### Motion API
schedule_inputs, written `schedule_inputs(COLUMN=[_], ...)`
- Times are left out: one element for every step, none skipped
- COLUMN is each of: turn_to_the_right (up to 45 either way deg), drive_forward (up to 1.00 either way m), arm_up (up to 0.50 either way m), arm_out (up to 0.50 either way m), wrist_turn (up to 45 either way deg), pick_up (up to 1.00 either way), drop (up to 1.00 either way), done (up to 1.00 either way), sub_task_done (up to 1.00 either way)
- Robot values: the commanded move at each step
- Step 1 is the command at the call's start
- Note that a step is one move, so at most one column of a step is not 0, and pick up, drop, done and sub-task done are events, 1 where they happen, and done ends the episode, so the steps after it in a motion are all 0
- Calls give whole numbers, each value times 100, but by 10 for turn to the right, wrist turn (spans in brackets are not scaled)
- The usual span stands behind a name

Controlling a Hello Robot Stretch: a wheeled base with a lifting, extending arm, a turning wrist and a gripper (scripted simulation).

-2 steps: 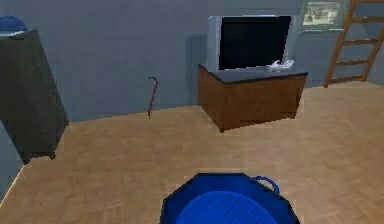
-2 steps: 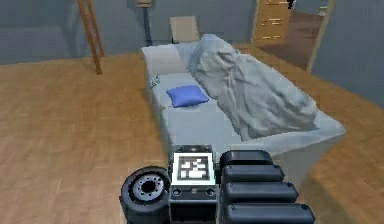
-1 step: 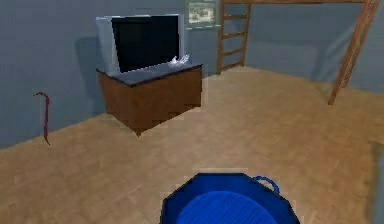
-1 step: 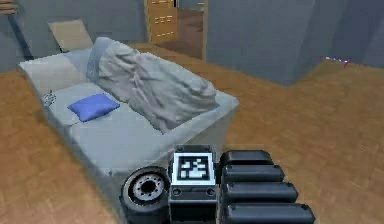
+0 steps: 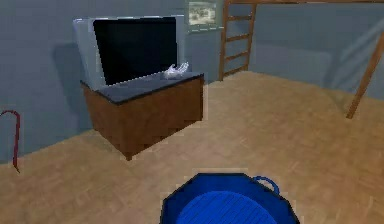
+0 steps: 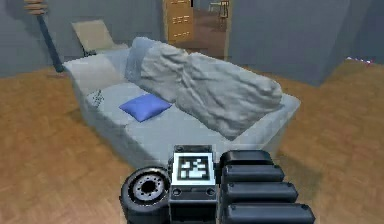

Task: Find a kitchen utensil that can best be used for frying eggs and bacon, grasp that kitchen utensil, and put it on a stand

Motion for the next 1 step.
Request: schedule_inputs(turn_to_the_right=[60], drive_forward=[0], arm_up=[0], arm_out=[0], wrist_turn=[0], pick_up=[0], drop=[0], done=[0], sub_task_done=[0])
